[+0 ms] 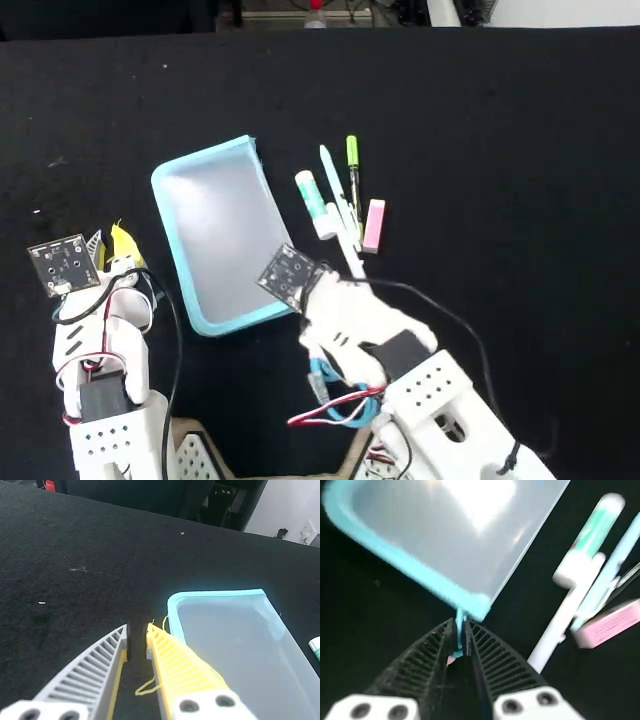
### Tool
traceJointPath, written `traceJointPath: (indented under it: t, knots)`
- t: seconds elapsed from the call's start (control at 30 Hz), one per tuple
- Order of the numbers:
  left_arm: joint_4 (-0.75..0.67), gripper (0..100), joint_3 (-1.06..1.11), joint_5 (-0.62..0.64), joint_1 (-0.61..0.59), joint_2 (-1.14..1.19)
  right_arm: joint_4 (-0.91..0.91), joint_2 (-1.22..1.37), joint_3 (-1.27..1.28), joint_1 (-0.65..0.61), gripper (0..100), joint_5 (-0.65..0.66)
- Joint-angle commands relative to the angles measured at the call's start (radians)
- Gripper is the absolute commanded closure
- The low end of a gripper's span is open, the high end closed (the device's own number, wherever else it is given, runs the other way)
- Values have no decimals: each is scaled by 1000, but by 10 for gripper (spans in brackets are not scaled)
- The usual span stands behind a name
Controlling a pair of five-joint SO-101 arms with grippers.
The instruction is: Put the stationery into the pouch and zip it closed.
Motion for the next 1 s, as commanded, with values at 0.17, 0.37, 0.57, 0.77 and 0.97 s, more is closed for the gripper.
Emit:
traceJointPath:
  t: [0.17,0.37,0.57,0.77,0.97]
  knots:
    - [-5,924,21,-2,2,-5,-35,-18,45,32,875,-74]
    - [-5,924,21,-2,2,-5,-35,-16,56,28,851,-302]
    - [-5,924,21,-2,2,-5,-35,1,56,28,848,-324]
    - [-5,924,21,-2,2,-5,28,117,-41,26,799,-328]
    - [-5,924,21,-2,2,-5,92,136,-81,-63,794,-330]
